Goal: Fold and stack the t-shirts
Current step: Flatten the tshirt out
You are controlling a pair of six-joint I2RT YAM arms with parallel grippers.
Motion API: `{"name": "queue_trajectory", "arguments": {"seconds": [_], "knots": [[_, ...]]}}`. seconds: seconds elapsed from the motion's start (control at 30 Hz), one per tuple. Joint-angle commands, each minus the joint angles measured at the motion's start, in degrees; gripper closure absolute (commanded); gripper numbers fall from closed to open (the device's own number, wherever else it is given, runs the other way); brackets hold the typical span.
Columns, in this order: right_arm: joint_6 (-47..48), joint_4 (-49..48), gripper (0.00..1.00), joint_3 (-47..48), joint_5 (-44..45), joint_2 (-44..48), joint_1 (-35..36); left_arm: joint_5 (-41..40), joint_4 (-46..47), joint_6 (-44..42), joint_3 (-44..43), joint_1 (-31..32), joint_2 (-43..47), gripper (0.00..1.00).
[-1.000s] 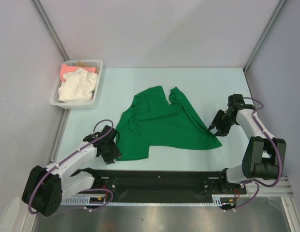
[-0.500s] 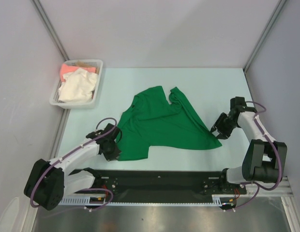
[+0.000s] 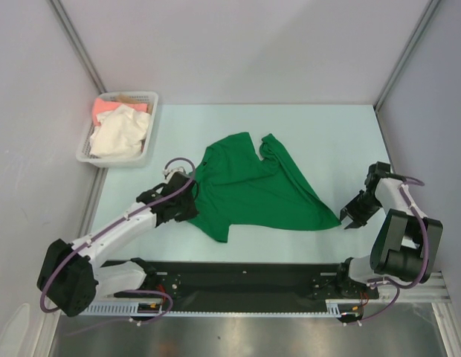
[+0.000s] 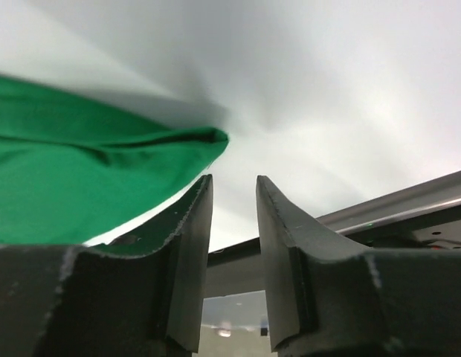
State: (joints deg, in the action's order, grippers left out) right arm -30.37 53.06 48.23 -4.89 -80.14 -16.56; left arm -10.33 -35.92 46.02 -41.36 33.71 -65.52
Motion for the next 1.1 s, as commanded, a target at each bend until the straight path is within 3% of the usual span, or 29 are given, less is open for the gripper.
{"name": "queue_trajectory", "arguments": {"seconds": [0.0, 0.17, 0.87, 1.07], "knots": [[2.86, -1.73, 0.63, 1.16, 1.19, -1.95, -0.76, -0.57, 1.38, -4.44, -3.28, 0.65, -1.28, 1.0], [3.04, -3.75, 0.6, 0.99, 0.41, -3.35, -0.85, 0.48, 2.35, -4.97, -3.9, 0.74, -2.16, 1.0], [-2.49, -15.08, 0.66, -6.83, -1.71, -4.94, 0.3, 0.39, 0.85, -5.59, -4.69, 0.65, -1.46, 1.0], [-4.26, -18.95, 1.0, -9.38, -0.22, -5.73, 0.38, 0.92, 0.41, -5.68, -4.69, 0.65, 0.12, 1.0]]}}
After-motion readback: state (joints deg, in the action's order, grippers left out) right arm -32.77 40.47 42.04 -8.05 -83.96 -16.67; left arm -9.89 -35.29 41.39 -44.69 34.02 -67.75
